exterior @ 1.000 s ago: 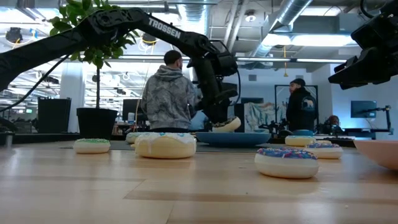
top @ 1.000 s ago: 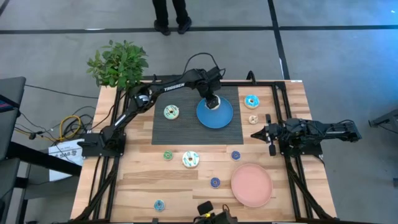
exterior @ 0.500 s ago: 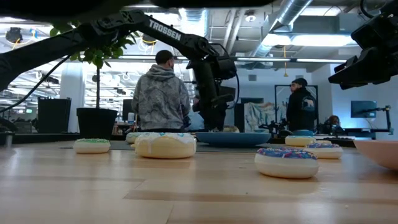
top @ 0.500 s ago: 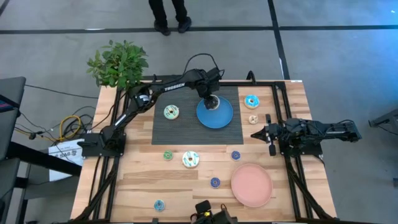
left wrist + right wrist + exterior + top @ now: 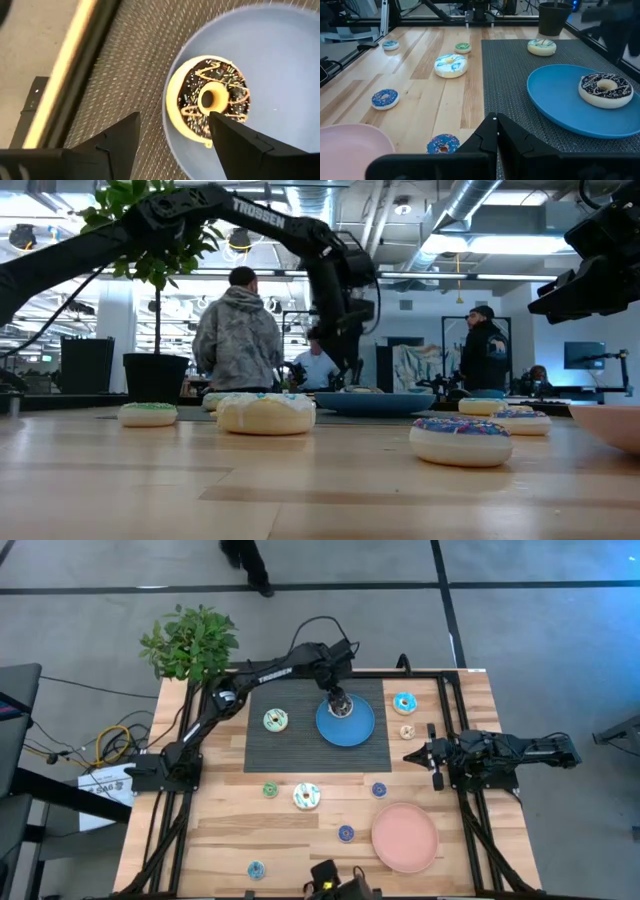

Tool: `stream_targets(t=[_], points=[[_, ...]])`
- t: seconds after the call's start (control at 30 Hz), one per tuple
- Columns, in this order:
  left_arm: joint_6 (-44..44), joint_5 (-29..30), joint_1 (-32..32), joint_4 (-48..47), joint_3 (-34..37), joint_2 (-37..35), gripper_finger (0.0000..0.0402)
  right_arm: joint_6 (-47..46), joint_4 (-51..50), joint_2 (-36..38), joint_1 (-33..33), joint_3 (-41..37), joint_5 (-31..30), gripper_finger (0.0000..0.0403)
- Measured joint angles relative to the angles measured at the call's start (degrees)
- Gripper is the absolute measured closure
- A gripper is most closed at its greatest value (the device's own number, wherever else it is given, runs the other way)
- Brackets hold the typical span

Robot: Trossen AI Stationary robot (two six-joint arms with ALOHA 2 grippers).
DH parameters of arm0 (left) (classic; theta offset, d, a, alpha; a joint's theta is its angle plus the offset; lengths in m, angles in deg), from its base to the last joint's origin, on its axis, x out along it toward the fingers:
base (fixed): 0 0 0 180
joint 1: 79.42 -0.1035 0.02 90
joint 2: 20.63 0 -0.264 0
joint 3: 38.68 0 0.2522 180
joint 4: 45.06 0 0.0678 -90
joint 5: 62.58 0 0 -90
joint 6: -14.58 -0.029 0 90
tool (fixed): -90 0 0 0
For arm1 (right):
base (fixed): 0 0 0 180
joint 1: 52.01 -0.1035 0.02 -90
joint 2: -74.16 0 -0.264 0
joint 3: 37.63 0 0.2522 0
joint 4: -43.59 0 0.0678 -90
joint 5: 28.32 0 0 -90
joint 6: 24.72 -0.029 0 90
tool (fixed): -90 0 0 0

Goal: Pick & Place donuts
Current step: Put the small white donut on the pink plate

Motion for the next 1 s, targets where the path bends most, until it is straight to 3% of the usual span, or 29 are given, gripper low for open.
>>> stream_targets(t=[0.2, 0.3, 0.43, 0.6, 0.77, 0.87, 1.0], points=[[7.7, -3.9, 1.3, -0.5, -0.1, -6.7, 0.0183, 0.0, 0.0, 0.0, 0.0, 0.0, 0.0, 0.0403], [8.6, -2.2, 3.9, -0.3, -0.1, -10.2, 0.0210, 0.0, 0.0, 0.0, 0.0, 0.0, 0.0, 0.0403], [8.8, 1.8, 8.4, 0.8, -0.2, -13.8, 0.0275, 0.0, 0.0, 0.0, 0.0, 0.0, 0.0, 0.0403], [7.9, 1.2, 15.5, 2.8, -0.2, -14.5, 0.0385, 0.0, 0.0, 0.0, 0.0, 0.0, 0.0, 0.0403], [6.5, 1.3, 21.9, 2.8, 1.4, -14.5, 0.0389, 0.7, 0.0, 0.0, 0.0, 0.0, 0.0, 0.0403], [2.4, 2.2, 24.6, 3.3, 2.1, -14.1, 0.0393, 9.8, 0.0, 0.0, 0.0, 0.0, -0.1, 0.0403], [5.0, 5.2, 27.2, 7.5, 2.0, -14.4, 0.0400, 18.7, 0.0, 0.0, 0.0, 0.0, -0.1, 0.0403]])
